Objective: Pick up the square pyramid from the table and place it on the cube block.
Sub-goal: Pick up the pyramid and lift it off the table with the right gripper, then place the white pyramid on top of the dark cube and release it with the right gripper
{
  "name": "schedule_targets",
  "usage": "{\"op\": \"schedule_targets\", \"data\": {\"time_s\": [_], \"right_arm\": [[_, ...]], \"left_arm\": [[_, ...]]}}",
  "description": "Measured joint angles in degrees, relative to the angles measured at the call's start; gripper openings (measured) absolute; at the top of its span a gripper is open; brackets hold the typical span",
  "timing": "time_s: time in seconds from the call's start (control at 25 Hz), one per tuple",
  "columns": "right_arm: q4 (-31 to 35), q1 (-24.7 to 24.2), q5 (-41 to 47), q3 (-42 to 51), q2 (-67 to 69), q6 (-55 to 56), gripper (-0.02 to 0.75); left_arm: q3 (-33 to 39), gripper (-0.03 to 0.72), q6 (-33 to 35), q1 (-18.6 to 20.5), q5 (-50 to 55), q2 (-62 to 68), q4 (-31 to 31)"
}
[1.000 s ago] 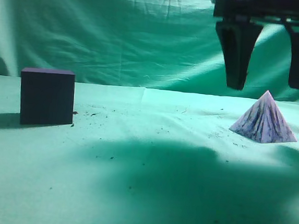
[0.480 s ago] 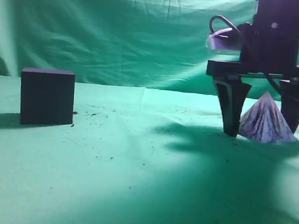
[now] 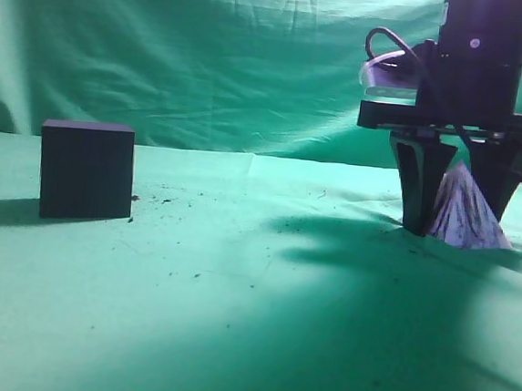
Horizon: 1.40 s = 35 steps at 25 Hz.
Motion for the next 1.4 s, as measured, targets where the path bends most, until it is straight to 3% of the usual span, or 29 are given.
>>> {"op": "schedule_targets", "data": {"time_s": [0.08,0.12,0.36,0.68,1.08,1.4], "right_arm": [[-0.4,0.0,1.9,-1.5,0.5,0.1,0.405],[-0.4,0.0,3.6,-2.8,0.8,0.1,0.358],[-4.2,-0.5,11.7,-14.0,1.2,0.1,0.378],[1.4,0.8,15.2,-28.2,-2.8,-2.8,0.378],[0.9,20.0,16.2,-35.1,-2.6,-1.7,0.378],[0.5,27.9,16.3,-42.9,7.2,1.6,0.378]], "left_arm": [[0.0,0.000,0.0,0.0,0.0,0.0,0.0],[0.0,0.000,0.0,0.0,0.0,0.0,0.0],[0.0,0.000,0.0,0.0,0.0,0.0,-0.1],[0.0,0.000,0.0,0.0,0.0,0.0,-0.1],[0.0,0.000,0.0,0.0,0.0,0.0,-0.1],[0.0,0.000,0.0,0.0,0.0,0.0,-0.1]]}}
